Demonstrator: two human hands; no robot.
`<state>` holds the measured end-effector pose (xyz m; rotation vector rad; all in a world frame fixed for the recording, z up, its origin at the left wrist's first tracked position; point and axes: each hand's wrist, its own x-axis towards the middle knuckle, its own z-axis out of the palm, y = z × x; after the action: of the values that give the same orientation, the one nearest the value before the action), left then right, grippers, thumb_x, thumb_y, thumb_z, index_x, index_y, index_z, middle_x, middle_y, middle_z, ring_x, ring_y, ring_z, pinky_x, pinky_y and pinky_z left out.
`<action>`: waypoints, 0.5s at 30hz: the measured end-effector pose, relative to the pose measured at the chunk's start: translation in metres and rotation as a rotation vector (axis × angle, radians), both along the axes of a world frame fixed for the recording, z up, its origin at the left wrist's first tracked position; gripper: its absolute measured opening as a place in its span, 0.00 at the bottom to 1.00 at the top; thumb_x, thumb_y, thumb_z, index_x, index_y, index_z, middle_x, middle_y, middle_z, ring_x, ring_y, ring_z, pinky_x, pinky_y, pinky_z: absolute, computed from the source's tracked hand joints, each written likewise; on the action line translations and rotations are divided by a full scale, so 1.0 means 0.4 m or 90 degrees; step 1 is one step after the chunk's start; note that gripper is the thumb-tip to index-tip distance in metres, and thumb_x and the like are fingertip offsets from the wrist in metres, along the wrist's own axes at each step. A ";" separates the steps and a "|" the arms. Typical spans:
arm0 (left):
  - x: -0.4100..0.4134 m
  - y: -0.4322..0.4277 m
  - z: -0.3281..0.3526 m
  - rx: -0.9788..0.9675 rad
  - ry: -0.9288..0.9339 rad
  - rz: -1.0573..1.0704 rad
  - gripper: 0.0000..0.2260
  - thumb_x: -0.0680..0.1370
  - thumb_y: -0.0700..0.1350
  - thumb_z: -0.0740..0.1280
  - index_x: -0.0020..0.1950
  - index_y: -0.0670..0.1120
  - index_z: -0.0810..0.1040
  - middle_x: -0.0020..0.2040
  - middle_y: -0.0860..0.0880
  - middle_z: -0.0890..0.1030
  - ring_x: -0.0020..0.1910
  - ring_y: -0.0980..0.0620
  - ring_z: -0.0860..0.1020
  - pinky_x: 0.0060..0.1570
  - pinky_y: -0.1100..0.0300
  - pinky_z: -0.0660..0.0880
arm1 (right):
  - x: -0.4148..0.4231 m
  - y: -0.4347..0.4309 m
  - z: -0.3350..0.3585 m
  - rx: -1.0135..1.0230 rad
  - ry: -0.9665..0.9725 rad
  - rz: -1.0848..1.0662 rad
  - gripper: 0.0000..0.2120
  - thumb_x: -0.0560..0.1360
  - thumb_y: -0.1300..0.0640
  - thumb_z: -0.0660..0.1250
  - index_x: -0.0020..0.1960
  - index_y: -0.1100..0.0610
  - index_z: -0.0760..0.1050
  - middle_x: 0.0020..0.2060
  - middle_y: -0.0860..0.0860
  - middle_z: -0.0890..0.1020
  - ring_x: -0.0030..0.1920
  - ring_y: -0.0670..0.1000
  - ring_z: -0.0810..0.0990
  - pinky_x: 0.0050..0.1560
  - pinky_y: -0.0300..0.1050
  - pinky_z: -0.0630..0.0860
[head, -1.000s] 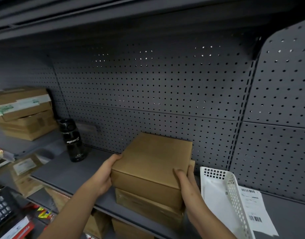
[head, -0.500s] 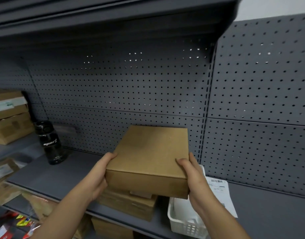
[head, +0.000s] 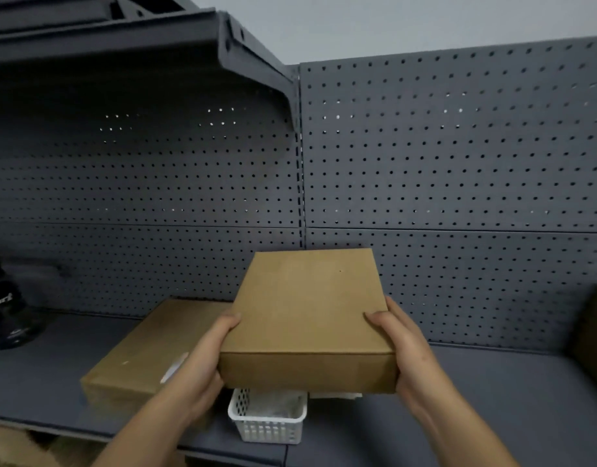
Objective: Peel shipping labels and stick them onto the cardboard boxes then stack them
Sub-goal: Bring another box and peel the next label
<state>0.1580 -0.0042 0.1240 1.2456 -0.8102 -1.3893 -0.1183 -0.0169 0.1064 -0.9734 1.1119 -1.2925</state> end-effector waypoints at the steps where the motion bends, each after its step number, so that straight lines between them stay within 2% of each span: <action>1: -0.031 0.002 -0.001 0.002 0.007 -0.005 0.14 0.83 0.54 0.64 0.64 0.51 0.82 0.57 0.45 0.88 0.58 0.44 0.84 0.55 0.47 0.79 | -0.031 0.008 -0.007 0.004 -0.003 -0.008 0.28 0.70 0.42 0.72 0.70 0.40 0.74 0.61 0.48 0.84 0.59 0.55 0.83 0.48 0.49 0.79; 4: -0.124 0.009 -0.008 0.006 0.019 -0.010 0.14 0.82 0.53 0.65 0.64 0.50 0.82 0.56 0.46 0.88 0.58 0.43 0.84 0.51 0.49 0.80 | -0.124 0.027 -0.022 0.006 0.003 -0.045 0.36 0.64 0.38 0.74 0.71 0.40 0.73 0.64 0.48 0.83 0.62 0.55 0.82 0.52 0.51 0.79; 8: -0.246 0.012 -0.024 -0.001 0.027 -0.028 0.13 0.83 0.53 0.64 0.65 0.53 0.81 0.55 0.49 0.88 0.57 0.45 0.84 0.47 0.51 0.80 | -0.246 0.055 -0.030 0.005 0.015 -0.090 0.35 0.63 0.39 0.75 0.69 0.38 0.75 0.65 0.46 0.82 0.64 0.54 0.81 0.62 0.57 0.77; 10: -0.306 0.009 -0.038 -0.010 0.038 -0.038 0.13 0.84 0.52 0.63 0.67 0.55 0.80 0.57 0.50 0.88 0.59 0.46 0.84 0.51 0.51 0.79 | -0.302 0.071 -0.034 -0.002 0.017 -0.108 0.31 0.66 0.42 0.75 0.69 0.38 0.76 0.64 0.45 0.83 0.63 0.53 0.81 0.59 0.54 0.77; 13: -0.391 0.007 -0.066 -0.010 0.044 -0.061 0.14 0.84 0.50 0.62 0.68 0.56 0.80 0.59 0.51 0.87 0.62 0.47 0.83 0.61 0.47 0.79 | -0.376 0.100 -0.034 -0.004 0.010 -0.134 0.22 0.75 0.52 0.71 0.68 0.42 0.77 0.59 0.46 0.85 0.60 0.53 0.82 0.52 0.49 0.76; 15: -0.439 0.005 -0.085 -0.008 0.040 -0.074 0.14 0.84 0.50 0.62 0.68 0.56 0.79 0.59 0.50 0.87 0.62 0.47 0.83 0.64 0.44 0.78 | -0.424 0.114 -0.038 0.007 0.011 -0.142 0.22 0.74 0.52 0.72 0.68 0.42 0.77 0.59 0.47 0.85 0.59 0.54 0.82 0.49 0.49 0.76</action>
<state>-0.0176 -0.0020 0.0901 1.1551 -0.8569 -1.5072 -0.2878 0.0286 0.0912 -0.8716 1.2682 -1.4568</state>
